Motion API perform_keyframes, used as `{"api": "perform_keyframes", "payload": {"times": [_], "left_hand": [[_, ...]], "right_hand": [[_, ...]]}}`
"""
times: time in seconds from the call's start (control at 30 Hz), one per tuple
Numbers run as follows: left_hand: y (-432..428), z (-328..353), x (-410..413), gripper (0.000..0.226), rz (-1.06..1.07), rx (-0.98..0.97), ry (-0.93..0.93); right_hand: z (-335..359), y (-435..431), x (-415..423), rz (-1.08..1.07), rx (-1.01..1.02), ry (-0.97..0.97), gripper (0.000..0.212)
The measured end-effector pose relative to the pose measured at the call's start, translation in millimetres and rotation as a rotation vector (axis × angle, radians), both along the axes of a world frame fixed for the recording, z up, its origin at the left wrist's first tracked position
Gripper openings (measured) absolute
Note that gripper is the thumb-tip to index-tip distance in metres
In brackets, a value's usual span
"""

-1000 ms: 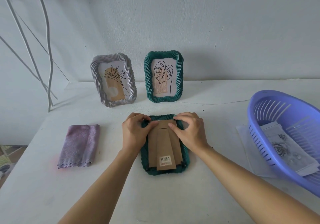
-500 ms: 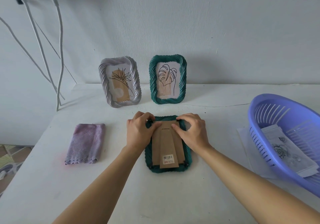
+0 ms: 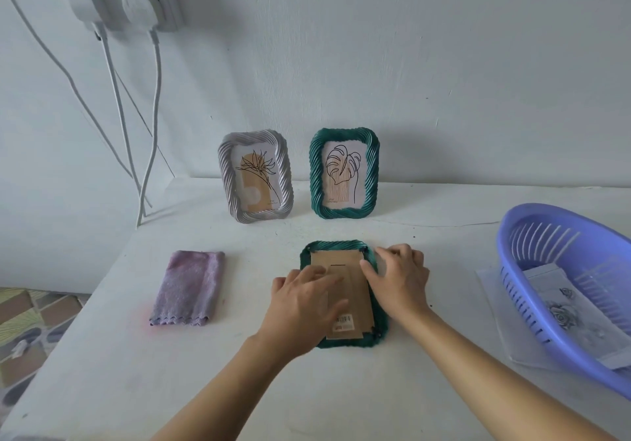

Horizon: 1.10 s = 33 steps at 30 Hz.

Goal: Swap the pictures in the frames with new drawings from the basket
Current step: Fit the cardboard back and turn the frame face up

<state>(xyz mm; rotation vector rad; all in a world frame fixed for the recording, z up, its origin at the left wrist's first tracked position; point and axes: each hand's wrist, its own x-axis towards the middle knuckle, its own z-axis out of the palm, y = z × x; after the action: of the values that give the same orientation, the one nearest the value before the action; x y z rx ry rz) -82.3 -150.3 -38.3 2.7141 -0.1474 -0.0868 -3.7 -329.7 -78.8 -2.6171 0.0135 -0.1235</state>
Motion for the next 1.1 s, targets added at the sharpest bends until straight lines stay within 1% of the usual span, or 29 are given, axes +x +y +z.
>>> {"api": "perform_keyframes", "payload": {"times": [0.13, 0.27, 0.33, 0.43, 0.5, 0.6, 0.67, 0.73, 0.8, 0.87, 0.9, 1.0, 1.03, 1.1], "left_hand": [[-6.2, -2.5, 0.3, 0.046, -0.026, 0.099, 0.011], [-15.8, -0.4, -3.3, 0.048, -0.039, 0.187, 0.063], [-21.4, 3.6, -6.9, 0.054, -0.026, 0.185, 0.080], [-30.3, 18.4, -12.6, 0.067, -0.007, 0.184, 0.048], [-35.0, 28.7, -13.9, 0.072, 0.002, 0.141, 0.032], [-37.3, 40.8, -15.2, 0.080, 0.004, 0.081, -0.044], [-35.8, 48.2, -17.5, 0.079, -0.002, 0.016, -0.072], [-34.0, 55.6, -20.4, 0.076, 0.007, -0.109, -0.050], [-31.5, 62.9, -21.5, 0.074, 0.017, -0.323, -0.017], [-25.5, 67.2, -18.4, 0.071, 0.041, -0.519, 0.017], [-21.2, 67.9, -15.6, 0.068, 0.055, -0.565, 0.034], [-6.5, 63.0, -7.0, 0.050, 0.136, -0.639, 0.058], [-2.2, 57.8, -4.8, 0.046, 0.188, -0.693, 0.083], [5.0, 43.7, -2.7, 0.044, 0.282, -0.823, 0.149]], "right_hand": [[6.9, -2.1, -11.6, 0.010, 0.059, 0.130, 0.046], [10.4, -8.3, -16.0, 0.044, 0.218, 0.209, 0.038], [14.9, -10.7, -19.0, 0.051, 0.383, 0.208, 0.035], [31.4, -10.7, -26.9, 0.068, 0.724, 0.198, 0.032], [42.5, -9.4, -31.9, 0.075, 0.828, 0.180, 0.034], [53.8, -6.2, -36.1, 0.094, 0.891, 0.132, 0.037], [58.1, -3.3, -37.7, 0.133, 0.917, 0.137, 0.037], [60.1, -1.2, -38.4, 0.203, 0.943, 0.132, 0.037], [62.4, 0.8, -37.5, 0.274, 0.956, 0.115, 0.038], [63.4, 3.7, -34.1, 0.319, 0.922, 0.117, 0.037], [61.7, 4.8, -31.1, 0.323, 0.877, 0.117, 0.037], [50.7, 4.6, -23.9, 0.347, 0.656, 0.119, 0.037], [45.6, 4.1, -23.2, 0.348, 0.598, 0.130, 0.038], [33.6, 2.4, -22.8, 0.299, 0.492, 0.145, 0.038]]}}
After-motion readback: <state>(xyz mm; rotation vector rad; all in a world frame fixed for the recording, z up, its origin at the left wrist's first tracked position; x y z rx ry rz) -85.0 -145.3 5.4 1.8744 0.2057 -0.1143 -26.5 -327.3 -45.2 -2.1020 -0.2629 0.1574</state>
